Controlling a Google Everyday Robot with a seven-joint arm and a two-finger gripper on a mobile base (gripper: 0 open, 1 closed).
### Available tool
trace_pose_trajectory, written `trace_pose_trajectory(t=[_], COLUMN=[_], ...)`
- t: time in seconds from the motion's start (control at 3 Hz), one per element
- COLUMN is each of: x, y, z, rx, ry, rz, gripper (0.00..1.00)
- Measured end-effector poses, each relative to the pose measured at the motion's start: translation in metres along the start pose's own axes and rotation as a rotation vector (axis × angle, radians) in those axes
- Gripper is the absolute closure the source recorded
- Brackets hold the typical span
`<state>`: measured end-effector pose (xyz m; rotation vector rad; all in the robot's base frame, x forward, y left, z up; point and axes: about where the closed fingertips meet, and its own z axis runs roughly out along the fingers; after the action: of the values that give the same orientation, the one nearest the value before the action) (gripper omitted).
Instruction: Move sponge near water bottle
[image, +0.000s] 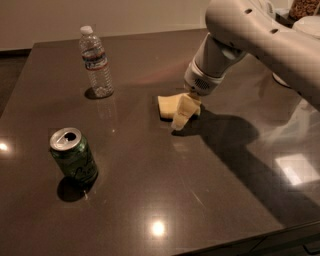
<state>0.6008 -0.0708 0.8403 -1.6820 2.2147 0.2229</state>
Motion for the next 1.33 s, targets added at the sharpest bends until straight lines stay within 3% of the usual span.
trace_pose_trajectory(t=[0.67, 1.0, 1.33], x=[-0.015, -0.044, -0.082], y=[-0.001, -0.008, -0.018], z=[0.002, -0.002, 0.001], rx=[-0.015, -0.006, 0.003], ry=[-0.002, -0.014, -0.028], rz=[-0.042, -0.082, -0.12], gripper=[0.61, 0.84, 1.0])
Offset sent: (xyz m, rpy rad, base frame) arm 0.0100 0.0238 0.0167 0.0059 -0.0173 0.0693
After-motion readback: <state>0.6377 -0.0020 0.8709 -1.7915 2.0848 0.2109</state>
